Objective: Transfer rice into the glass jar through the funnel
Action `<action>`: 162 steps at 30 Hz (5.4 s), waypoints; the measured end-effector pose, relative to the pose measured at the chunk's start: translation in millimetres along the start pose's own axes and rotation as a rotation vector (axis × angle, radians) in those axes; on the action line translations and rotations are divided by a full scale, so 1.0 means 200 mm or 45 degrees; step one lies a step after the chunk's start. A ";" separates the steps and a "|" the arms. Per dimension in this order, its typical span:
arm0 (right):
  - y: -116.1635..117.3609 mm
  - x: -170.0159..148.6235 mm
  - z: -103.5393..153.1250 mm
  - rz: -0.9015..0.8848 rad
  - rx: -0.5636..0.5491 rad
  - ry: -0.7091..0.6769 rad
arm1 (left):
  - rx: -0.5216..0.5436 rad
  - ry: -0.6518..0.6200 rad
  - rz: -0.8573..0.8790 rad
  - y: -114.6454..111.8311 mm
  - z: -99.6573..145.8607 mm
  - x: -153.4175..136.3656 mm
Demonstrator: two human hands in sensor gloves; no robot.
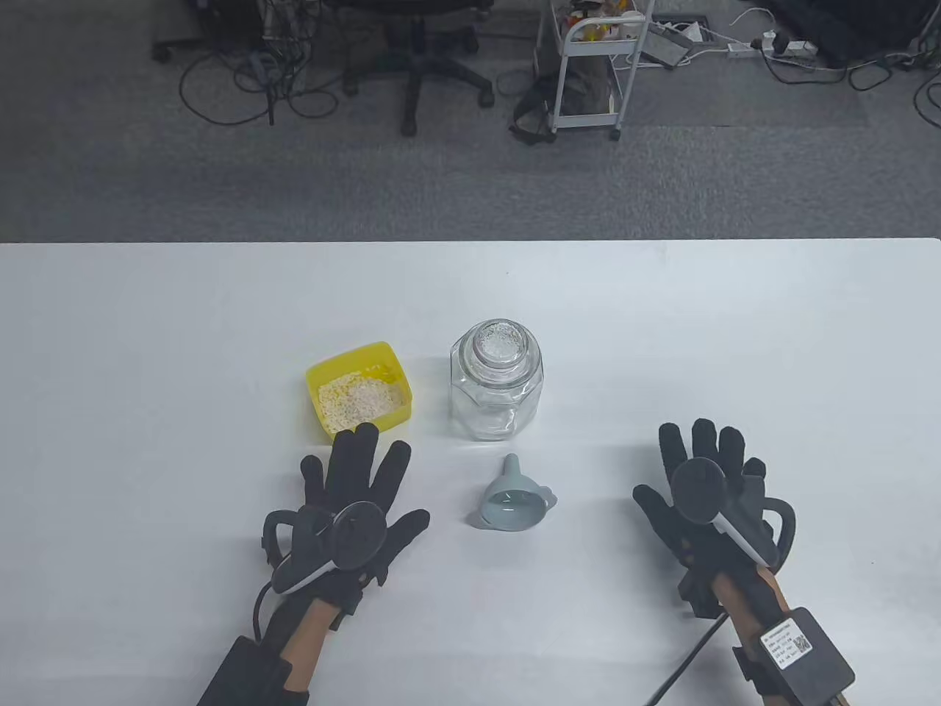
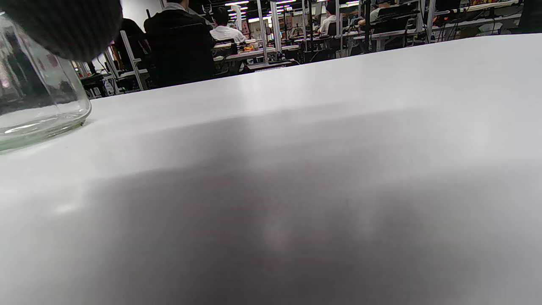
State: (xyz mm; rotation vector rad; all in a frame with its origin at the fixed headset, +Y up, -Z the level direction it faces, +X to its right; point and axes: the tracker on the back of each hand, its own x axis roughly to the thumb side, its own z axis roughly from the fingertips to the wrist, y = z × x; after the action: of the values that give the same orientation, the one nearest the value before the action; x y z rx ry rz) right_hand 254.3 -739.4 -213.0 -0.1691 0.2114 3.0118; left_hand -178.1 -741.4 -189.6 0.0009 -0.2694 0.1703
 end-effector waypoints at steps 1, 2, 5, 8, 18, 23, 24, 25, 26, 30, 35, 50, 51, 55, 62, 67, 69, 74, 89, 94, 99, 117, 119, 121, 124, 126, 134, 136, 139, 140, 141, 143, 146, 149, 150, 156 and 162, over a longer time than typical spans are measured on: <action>0.00 0.00 0.00 -0.001 0.000 0.000 | 0.001 0.000 0.002 0.00 0.00 0.00; 0.01 0.00 0.00 -0.010 0.004 -0.002 | 0.001 0.000 0.002 0.00 0.00 0.00; 0.01 0.01 0.00 -0.012 0.002 -0.010 | 0.006 -0.003 -0.002 0.00 0.00 0.00; -0.01 0.01 0.00 -0.042 -0.027 -0.023 | 0.022 -0.010 0.009 0.00 0.00 0.00; -0.47 0.35 -0.08 -0.270 -0.150 -0.127 | 0.038 -0.066 0.021 0.02 0.01 0.04; -0.59 0.64 -0.20 -0.207 -0.108 -0.162 | 0.026 -0.071 0.015 0.02 0.01 0.05; -0.60 0.71 -0.23 -0.189 -0.087 -0.172 | 0.028 -0.074 0.015 0.02 0.01 0.05; -0.60 0.76 -0.25 -0.179 -0.075 -0.180 | 0.037 -0.076 0.014 0.03 0.02 0.05; -0.60 0.83 -0.28 -0.160 -0.062 -0.185 | 0.041 -0.078 0.015 0.03 0.02 0.06; -0.58 0.97 -0.35 -0.160 -0.010 -0.210 | 0.041 -0.079 0.005 0.03 0.02 0.06; -0.55 1.09 -0.38 -0.176 0.023 -0.226 | 0.039 -0.063 0.019 0.03 0.01 0.04; -0.48 1.15 -0.44 -0.124 -0.007 -0.232 | 0.049 -0.053 0.009 0.03 0.01 0.05; -0.48 1.15 -0.43 -0.121 -0.014 -0.235 | 0.048 -0.054 0.008 0.03 0.01 0.05; -0.48 1.15 -0.44 -0.136 -0.057 -0.258 | 0.050 -0.052 0.009 0.03 0.01 0.05; -0.62 1.05 -0.40 -0.337 -0.109 -0.300 | 0.060 -0.042 0.016 0.04 0.01 0.04; -0.77 0.84 -0.33 -0.420 -0.236 -0.279 | 0.044 -0.048 0.016 0.02 0.00 0.04; -0.78 0.73 -0.30 -0.431 -0.268 -0.250 | 0.045 -0.051 0.007 0.02 0.01 0.05; -0.69 0.45 -0.21 -0.355 -0.297 -0.181 | 0.062 -0.045 0.005 0.04 0.01 0.04; -0.09 -0.12 -0.10 -0.257 -0.115 0.093 | 0.050 -0.036 -0.009 0.04 0.01 0.04; -0.06 -0.15 -0.11 -0.181 -0.120 0.127 | 0.046 -0.037 -0.010 0.03 0.01 0.04; -0.02 -0.16 -0.12 -0.142 -0.088 0.143 | 0.044 -0.043 -0.011 0.03 0.01 0.05; 0.03 -0.16 -0.14 -0.052 0.007 0.194 | 0.015 -0.059 -0.014 0.01 0.00 0.07; 0.01 -0.16 -0.12 -0.072 -0.018 0.167 | 0.018 -0.058 -0.013 0.01 0.00 0.07; -0.04 -0.13 -0.08 -0.121 -0.122 0.109 | 0.019 -0.055 -0.011 0.01 0.00 0.07; -0.10 -0.07 -0.03 -0.147 -0.236 -0.007 | 0.020 -0.050 -0.009 0.01 0.00 0.06; -0.11 0.00 0.01 -0.117 -0.247 -0.083 | 0.019 -0.048 -0.009 0.01 0.00 0.06; -0.05 0.24 0.08 -0.122 -0.144 -0.289 | 0.018 -0.049 -0.013 0.01 0.00 0.06; -0.04 0.29 0.09 -0.154 -0.120 -0.338 | 0.016 -0.048 -0.014 0.01 0.00 0.06; -0.02 0.34 0.11 -0.216 -0.093 -0.371 | 0.017 -0.046 -0.014 0.01 0.00 0.06; -0.01 0.35 0.11 -0.232 -0.091 -0.386 | 0.018 -0.045 -0.012 0.01 0.00 0.06; 0.00 0.36 0.11 -0.238 -0.084 -0.394 | 0.018 -0.045 -0.010 0.01 0.00 0.06; 0.01 0.38 0.12 -0.258 -0.077 -0.416 | 0.020 -0.043 -0.006 0.01 0.00 0.05; 0.01 0.41 0.12 -0.303 -0.081 -0.459 | 0.027 -0.042 0.000 0.02 -0.01 0.05; 0.03 0.46 0.11 -0.295 -0.082 -0.464 | 0.025 -0.041 0.004 0.01 -0.01 0.05; 0.04 0.47 0.11 -0.283 -0.082 -0.466 | 0.022 -0.042 0.004 0.01 -0.01 0.05; 0.06 0.57 0.08 -0.172 -0.096 -0.432 | 0.017 -0.048 -0.003 0.01 -0.01 0.06; 0.06 0.60 0.05 -0.197 -0.111 -0.382 | 0.022 -0.053 0.002 0.01 -0.01 0.06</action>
State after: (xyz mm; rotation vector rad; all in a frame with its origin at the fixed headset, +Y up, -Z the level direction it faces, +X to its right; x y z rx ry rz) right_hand 134.2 -736.9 -215.3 0.2472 0.0365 2.8446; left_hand -166.6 -738.0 -187.9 0.0212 -0.3091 0.1745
